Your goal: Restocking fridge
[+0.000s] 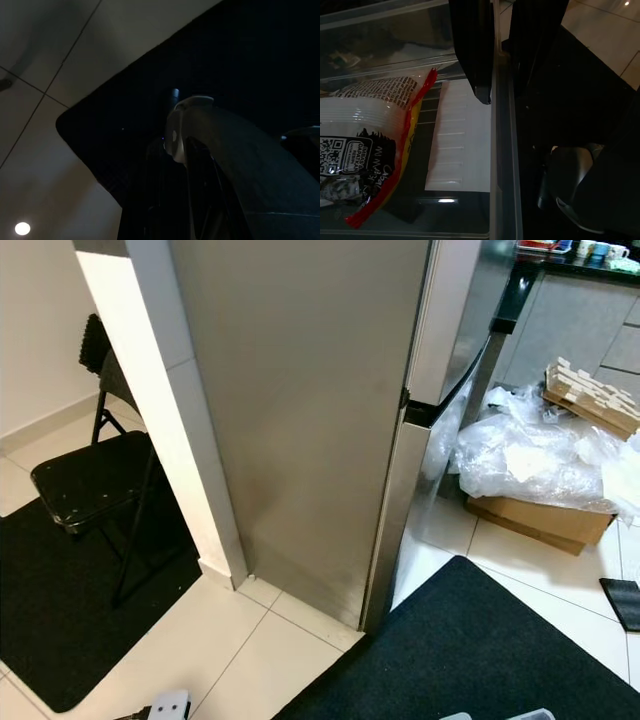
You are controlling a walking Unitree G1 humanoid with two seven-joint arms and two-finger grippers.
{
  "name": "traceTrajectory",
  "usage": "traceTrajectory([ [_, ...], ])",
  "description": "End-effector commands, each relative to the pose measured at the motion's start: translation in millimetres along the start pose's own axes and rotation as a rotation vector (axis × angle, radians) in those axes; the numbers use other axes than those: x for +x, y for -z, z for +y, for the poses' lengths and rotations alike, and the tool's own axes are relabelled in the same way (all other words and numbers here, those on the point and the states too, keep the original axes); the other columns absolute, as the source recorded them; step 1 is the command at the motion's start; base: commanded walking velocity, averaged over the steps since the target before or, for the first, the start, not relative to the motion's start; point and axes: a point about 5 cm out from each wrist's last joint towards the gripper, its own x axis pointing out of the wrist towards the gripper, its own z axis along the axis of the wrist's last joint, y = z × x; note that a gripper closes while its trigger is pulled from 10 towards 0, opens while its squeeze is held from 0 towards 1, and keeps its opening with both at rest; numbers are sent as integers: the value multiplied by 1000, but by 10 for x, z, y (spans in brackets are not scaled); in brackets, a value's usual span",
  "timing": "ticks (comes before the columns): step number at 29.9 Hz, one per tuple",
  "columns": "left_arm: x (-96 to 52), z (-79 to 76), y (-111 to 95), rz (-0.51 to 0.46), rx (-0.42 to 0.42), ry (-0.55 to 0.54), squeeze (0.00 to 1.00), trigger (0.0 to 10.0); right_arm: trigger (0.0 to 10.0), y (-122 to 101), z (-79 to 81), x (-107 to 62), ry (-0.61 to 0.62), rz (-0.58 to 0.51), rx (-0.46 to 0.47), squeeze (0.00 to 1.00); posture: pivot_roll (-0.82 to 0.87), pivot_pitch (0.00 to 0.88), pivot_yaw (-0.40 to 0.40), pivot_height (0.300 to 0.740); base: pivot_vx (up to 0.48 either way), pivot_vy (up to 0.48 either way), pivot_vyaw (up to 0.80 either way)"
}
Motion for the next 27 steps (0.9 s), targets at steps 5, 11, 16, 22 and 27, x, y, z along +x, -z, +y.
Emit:
traceTrajectory([
  [5,-15,-25,124,52,13,12,0,10000,10000,-8,-32,-4,14,0,-3,0,-37,0,-34,740,283,0,0],
  [11,-15,-31,128,51,11,14,0,10000,10000,-10,-31,-4,13,-1,-3,0,-37,0,-34,740,287,0,0],
  [16,-14,-35,130,51,11,14,0,10000,10000,-18,-34,-4,14,-3,-2,0,-37,0,-36,740,289,0,0],
  [22,-14,-36,128,50,11,12,0,10000,10000,-22,-37,-5,14,-3,-3,0,-36,0,-36,740,288,0,0],
  [27,-14,-36,123,38,-14,9,0,10000,10000,-18,-38,-5,14,-2,-2,0,-36,0,-36,740,227,0,0],
])
